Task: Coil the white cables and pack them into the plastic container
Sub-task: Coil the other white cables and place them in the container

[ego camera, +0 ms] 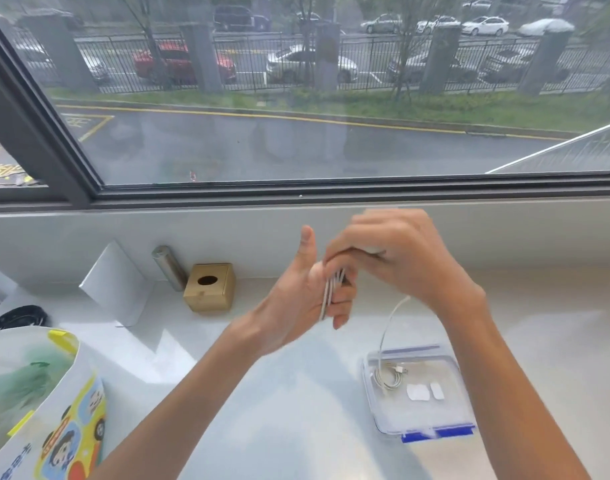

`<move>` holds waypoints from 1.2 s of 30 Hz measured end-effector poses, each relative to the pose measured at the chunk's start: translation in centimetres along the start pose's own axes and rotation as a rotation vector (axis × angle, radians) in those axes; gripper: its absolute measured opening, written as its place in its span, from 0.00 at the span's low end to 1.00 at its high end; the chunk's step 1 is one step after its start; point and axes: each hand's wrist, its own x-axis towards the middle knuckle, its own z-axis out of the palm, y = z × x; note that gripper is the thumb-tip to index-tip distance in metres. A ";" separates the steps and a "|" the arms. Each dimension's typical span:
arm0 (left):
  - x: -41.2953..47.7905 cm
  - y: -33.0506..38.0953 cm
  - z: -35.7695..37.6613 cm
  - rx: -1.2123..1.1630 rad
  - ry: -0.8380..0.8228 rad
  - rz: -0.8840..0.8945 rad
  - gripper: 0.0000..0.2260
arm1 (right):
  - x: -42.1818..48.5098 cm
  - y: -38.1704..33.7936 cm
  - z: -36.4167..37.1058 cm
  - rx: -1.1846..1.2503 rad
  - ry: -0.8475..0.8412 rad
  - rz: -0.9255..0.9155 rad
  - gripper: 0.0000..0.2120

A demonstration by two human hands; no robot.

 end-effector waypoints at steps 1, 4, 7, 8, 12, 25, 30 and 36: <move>-0.2 0.4 0.5 -0.081 -0.055 -0.002 0.35 | 0.5 0.8 -0.1 0.135 -0.001 0.011 0.04; -0.7 1.8 1.3 -0.276 -0.195 -0.001 0.36 | 1.6 2.0 1.4 0.556 0.044 0.134 0.05; -0.6 2.4 1.1 -0.433 -0.234 0.039 0.35 | 1.0 1.6 4.6 0.970 0.050 0.430 0.05; -0.4 2.5 0.7 -0.489 -0.214 0.061 0.34 | 0.4 1.0 6.0 1.077 0.052 0.537 0.05; 0.5 2.3 -1.5 -0.669 -0.036 0.113 0.30 | -4.0 -1.9 11.2 0.952 -0.078 0.651 0.12; 1.5 1.6 -4.7 -0.220 0.419 0.175 0.30 | -6.3 -4.4 6.1 0.186 -0.357 0.495 0.13; 2.4 1.2 -4.7 0.085 0.496 0.195 0.28 | -6.1 -4.5 3.3 0.159 -0.429 0.562 0.08; 1.7 -1.2 -2.6 0.685 0.363 0.146 0.09 | -5.7 -1.5 1.9 0.351 -0.256 0.673 0.12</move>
